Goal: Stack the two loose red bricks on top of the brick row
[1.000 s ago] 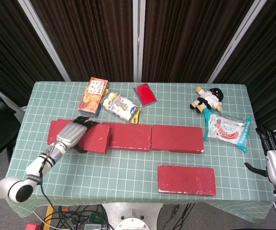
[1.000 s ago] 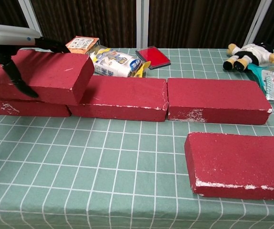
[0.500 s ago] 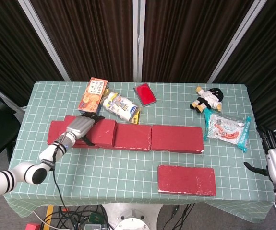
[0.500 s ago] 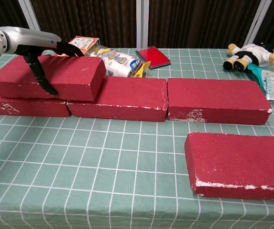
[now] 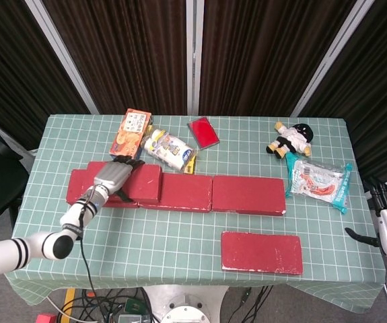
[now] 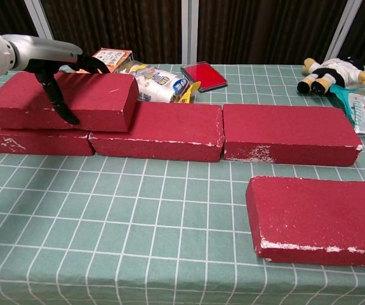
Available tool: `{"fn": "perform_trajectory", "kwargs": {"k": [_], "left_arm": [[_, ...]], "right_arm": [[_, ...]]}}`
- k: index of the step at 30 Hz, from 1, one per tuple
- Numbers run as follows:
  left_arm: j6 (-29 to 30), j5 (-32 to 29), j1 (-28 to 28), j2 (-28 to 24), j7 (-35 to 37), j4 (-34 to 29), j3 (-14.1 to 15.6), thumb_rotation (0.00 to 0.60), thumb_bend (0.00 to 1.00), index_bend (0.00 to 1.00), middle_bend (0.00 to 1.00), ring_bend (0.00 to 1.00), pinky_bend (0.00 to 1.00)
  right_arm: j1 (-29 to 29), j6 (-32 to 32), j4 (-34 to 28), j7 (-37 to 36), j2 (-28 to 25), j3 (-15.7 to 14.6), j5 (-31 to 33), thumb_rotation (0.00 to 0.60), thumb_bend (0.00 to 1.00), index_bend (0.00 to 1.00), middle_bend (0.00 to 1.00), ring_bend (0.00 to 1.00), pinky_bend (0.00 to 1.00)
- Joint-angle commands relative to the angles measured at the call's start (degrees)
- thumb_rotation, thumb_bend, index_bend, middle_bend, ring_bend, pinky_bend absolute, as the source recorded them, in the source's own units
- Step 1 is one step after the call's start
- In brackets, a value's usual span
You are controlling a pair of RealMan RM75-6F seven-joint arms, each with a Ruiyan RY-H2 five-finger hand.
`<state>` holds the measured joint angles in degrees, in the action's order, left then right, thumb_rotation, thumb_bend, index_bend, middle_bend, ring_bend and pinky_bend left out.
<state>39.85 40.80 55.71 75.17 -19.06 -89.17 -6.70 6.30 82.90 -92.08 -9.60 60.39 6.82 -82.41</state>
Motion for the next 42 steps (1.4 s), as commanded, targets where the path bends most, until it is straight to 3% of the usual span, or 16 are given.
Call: {"fn": "perform_trajectory", "kwargs": {"k": [1,27,42], "left_arm": [[1.13,-1.82,0.99,0.30,-1.24,-0.99,0.58,0.600,0.13,0.17,0.24,0.00,0.00],[3.69,-6.92,3.45,2.07,-4.10,-1.48,2.48,0.600,0.13,0.15,0.24,0.00,0.00],[3.68,-4.78,3.33,0.97,-3.14,-2.49,2.48,0.600,0.13,0.15,0.24,0.00,0.00]], "right_arm": [[0.04,-0.32,0.29,-0.56,-0.05,-0.15,-0.13,0.600,0.00,0.00,0.00,0.00,0.00],[0.39,-2.07,2.05,-1.75,0.94,-0.57,0.41,0.600,0.00,0.00,0.00,0.00,0.00],[0.24,-1.92,2.01,-1.70,1.10,-0.66,0.38,0.600,0.00,0.00,0.00,0.00,0.00]]}}
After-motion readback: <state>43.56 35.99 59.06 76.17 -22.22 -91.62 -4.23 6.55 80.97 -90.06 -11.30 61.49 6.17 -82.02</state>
